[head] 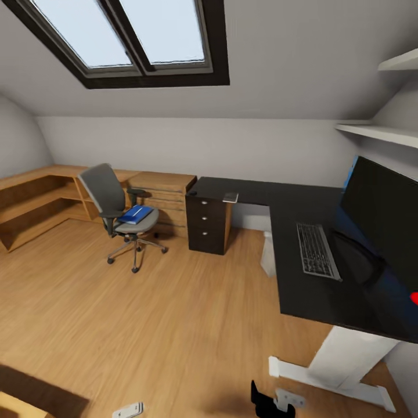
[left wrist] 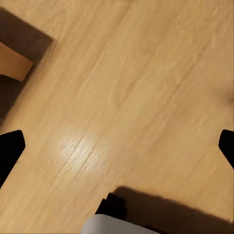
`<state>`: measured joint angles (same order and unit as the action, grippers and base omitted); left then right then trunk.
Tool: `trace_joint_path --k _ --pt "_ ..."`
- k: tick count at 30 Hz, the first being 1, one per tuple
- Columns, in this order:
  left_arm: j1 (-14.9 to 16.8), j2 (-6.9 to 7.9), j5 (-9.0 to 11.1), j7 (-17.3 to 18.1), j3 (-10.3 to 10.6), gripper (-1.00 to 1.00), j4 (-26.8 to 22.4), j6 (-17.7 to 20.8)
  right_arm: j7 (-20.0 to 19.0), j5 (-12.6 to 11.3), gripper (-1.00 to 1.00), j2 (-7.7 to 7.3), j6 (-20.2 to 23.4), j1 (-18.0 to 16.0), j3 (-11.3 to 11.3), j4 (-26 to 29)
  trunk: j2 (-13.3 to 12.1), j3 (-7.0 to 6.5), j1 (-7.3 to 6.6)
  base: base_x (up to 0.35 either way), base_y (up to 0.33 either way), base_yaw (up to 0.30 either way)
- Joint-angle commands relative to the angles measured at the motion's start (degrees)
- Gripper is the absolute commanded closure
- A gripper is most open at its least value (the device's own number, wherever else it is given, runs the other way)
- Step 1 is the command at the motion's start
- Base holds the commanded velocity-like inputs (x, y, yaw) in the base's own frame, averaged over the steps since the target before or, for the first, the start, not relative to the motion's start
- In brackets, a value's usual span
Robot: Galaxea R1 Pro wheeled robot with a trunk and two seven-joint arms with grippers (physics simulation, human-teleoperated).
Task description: In the bedroom, organize the workspace by keeping the computer under the desk, ensuring the monitor is on the desk, placing the keyboard on the desk next to the monitor, placing the mouse on the desk next to the keyboard, moving the folder from the swivel chair onto the desk next to the mouse, stacking the notebook on top of the folder with the pen on top of the notebook, and positioning the swivel chair next to the desk.
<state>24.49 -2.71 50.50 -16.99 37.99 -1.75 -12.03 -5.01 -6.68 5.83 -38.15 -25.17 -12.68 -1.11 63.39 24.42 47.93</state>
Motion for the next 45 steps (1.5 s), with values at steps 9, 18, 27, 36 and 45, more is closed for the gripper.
trace_joint_path --k 9,18,27,36,45 --pt "0.0 -0.02 0.4 -0.2 0.5 -1.0 0.0 -0.1 -0.5 -0.6 -1.0 -0.03 -0.3 0.0 -0.1 -0.1 0.0 0.27 0.03 0.319 0.129 0.266" --pt "0.0 -0.1 0.4 -0.1 0.5 -1.0 0.0 -0.1 -0.5 -0.6 -1.0 -0.24 -0.3 0.0 -0.1 0.0 0.0 0.47 0.03 0.32 0.115 0.266" --pt "0.0 -0.1 0.4 -0.1 0.5 -1.0 0.0 0.0 -0.5 -0.6 -1.0 -0.46 -0.3 0.0 -0.1 0.0 0.0 0.66 0.03 0.327 0.037 0.244" --pt "0.0 -0.1 0.3 0.0 0.6 -1.0 0.0 -0.1 -0.5 -0.6 -1.0 -0.55 -0.3 0.0 -0.1 0.1 0.0 0.69 0.03 0.331 0.002 0.038" --pt "0.0 -0.1 0.2 0.0 0.5 -1.0 0.0 -0.2 -0.5 -0.7 -1.0 -1.09 -0.3 0.0 -0.1 0.1 0.0 0.69 0.03 0.226 -0.004 0.002"
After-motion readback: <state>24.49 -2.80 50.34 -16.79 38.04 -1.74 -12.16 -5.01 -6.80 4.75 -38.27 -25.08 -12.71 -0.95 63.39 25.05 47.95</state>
